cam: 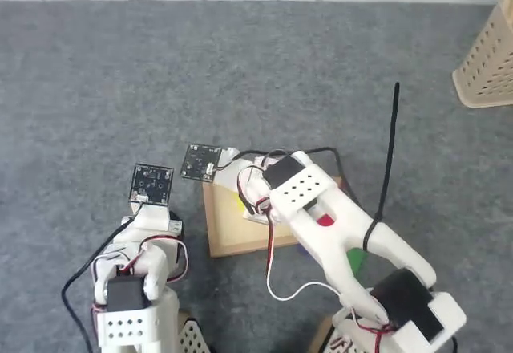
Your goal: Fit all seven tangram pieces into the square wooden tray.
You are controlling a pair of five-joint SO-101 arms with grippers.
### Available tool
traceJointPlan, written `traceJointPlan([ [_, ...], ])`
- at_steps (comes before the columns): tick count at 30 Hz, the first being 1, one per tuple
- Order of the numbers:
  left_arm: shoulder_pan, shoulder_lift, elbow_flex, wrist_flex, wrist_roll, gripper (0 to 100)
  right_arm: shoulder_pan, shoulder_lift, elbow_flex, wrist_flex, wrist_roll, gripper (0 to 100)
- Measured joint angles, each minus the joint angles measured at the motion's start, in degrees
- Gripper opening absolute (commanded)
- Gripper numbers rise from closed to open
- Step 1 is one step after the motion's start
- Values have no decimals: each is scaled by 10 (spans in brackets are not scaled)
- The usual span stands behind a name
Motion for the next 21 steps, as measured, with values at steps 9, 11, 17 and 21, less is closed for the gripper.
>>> traceJointPlan([
  [9,0,0,0,0,0,71,43,110,-16,-87,0,46],
  [11,0,0,0,0,0,71,57,128,-39,-88,-5,55],
  [17,0,0,0,0,0,71,72,168,-77,-91,-54,59],
  [21,0,0,0,0,0,71,77,168,-78,-93,-93,56],
])
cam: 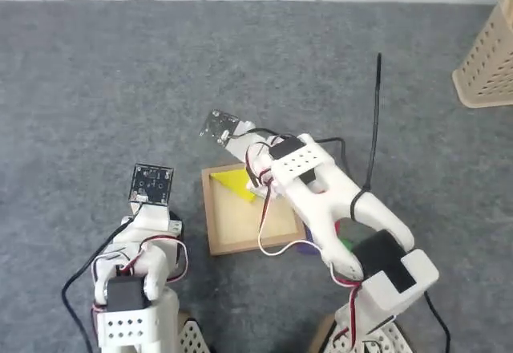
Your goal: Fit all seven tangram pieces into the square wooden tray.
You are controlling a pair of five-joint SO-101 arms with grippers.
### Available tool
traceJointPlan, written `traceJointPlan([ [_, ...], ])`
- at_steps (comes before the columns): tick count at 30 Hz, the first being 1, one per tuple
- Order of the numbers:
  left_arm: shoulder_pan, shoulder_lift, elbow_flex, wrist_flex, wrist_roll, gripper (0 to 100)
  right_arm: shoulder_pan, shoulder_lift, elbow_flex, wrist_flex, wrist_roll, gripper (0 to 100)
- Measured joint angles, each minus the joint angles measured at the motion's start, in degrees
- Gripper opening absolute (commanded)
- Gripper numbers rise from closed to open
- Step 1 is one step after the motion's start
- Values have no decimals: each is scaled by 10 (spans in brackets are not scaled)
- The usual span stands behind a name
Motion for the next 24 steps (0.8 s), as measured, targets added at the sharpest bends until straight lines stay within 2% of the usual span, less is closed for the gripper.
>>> traceJointPlan([
  [5,0,0,0,0,0,71,39,-28,1,11,-97,55],
  [8,0,0,0,0,0,71,76,-76,1,48,-125,58],
  [12,0,0,0,0,0,71,124,-117,25,89,-120,60],
  [17,0,0,0,0,0,71,142,-126,82,142,-58,60],
  [24,0,0,0,0,0,71,147,-152,148,127,-51,60],
])
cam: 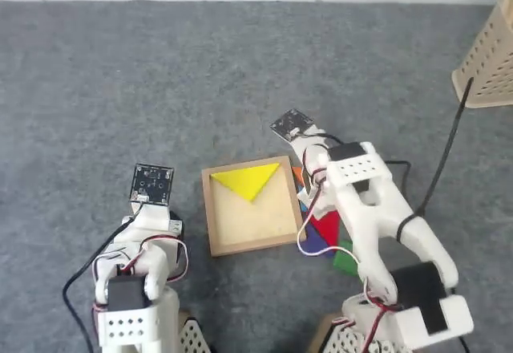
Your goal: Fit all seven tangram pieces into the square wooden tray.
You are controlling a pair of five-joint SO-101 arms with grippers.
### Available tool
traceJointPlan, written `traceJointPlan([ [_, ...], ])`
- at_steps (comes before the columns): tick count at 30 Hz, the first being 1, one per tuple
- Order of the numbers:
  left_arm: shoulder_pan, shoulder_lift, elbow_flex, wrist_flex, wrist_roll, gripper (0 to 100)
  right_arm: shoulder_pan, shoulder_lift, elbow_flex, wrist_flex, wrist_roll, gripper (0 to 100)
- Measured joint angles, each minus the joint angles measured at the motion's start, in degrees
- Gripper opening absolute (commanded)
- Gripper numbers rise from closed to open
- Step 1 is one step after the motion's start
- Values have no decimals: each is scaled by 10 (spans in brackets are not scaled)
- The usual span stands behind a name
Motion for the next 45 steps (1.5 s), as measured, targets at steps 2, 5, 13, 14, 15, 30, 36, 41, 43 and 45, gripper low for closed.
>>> traceJointPlan([
  [2,0,0,0,0,0,71,6,-8,10,-11,0,60],
  [5,0,0,0,0,0,71,39,-10,17,-14,0,60],
  [13,0,0,0,0,0,71,185,4,33,-45,9,60],
  [14,0,0,0,0,0,71,188,3,32,-49,11,60],
  [15,0,0,0,0,0,71,189,4,33,-47,11,60],
  [30,0,0,0,0,0,71,100,-95,11,33,-108,60],
  [36,0,0,0,0,0,71,-9,-93,46,-4,-137,174],
  [41,0,0,0,0,0,71,-23,-28,49,-28,-142,210],
  [43,0,0,0,0,0,71,-24,-12,47,-33,-143,202],
  [45,0,0,0,0,0,71,-24,-4,42,-33,-143,199],
])
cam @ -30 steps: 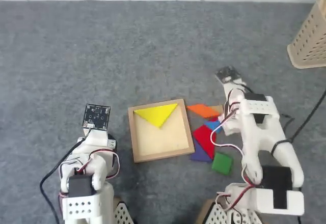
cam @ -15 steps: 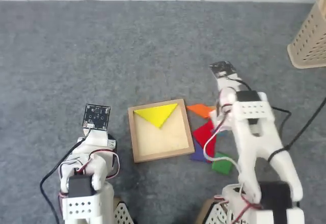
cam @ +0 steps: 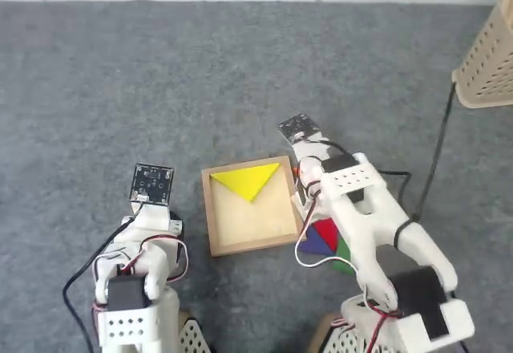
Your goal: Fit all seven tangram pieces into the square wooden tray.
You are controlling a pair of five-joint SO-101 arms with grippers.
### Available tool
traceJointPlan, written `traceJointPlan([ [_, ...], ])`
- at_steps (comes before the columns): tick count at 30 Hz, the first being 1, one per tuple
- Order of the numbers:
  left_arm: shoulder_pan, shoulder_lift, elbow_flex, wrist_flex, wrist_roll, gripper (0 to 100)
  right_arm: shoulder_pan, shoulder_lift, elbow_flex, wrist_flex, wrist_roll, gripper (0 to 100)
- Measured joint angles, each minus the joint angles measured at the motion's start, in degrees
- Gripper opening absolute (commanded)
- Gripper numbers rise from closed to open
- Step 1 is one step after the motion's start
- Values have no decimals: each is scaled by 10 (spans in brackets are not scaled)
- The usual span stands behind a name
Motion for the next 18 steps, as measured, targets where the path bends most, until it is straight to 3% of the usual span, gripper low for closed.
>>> traceJointPlan([
  [11,0,0,0,0,0,71,133,20,-12,-4,12,199],
  [18,0,0,0,0,0,71,148,33,-58,32,14,199],
])
